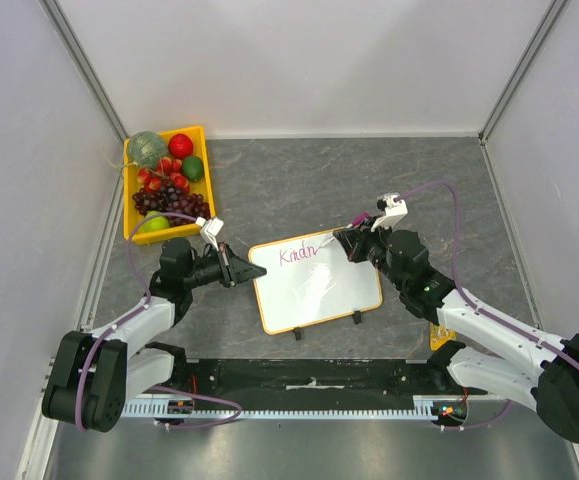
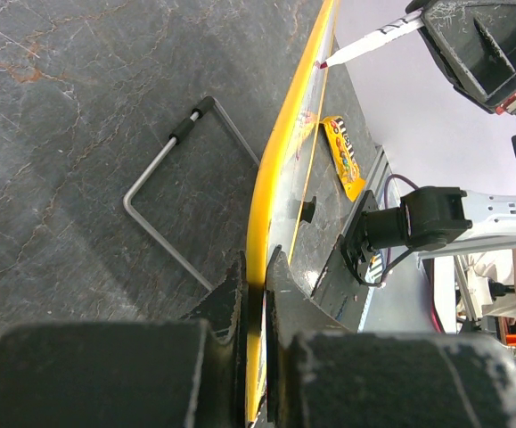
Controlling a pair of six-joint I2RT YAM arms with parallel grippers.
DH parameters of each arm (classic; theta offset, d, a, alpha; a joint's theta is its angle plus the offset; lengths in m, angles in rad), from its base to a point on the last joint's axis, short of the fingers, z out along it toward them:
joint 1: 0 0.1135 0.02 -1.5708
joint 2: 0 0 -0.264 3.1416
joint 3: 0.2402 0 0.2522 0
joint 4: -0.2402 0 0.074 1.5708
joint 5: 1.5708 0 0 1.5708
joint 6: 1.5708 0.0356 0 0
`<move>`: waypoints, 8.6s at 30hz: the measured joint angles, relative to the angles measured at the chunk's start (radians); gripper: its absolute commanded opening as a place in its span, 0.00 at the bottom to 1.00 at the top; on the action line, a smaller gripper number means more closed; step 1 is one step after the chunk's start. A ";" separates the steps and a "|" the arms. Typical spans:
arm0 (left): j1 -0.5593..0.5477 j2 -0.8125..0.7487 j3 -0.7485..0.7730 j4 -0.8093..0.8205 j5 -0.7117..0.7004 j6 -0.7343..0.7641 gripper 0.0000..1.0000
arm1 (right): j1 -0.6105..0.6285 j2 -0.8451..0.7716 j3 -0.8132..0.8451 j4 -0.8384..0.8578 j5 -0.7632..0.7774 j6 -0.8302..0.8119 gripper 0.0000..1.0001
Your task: Write a sentence on the whiteboard
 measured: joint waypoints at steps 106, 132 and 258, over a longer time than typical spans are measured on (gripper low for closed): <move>-0.003 -0.005 0.000 -0.004 -0.002 0.000 0.02 | -0.023 -0.023 0.060 -0.089 0.021 0.000 0.00; -0.003 -0.005 0.000 -0.006 -0.003 0.000 0.02 | -0.023 0.018 0.060 -0.064 0.008 0.006 0.00; -0.005 -0.008 -0.003 -0.009 -0.005 0.000 0.02 | -0.103 -0.050 -0.009 -0.070 -0.074 0.053 0.00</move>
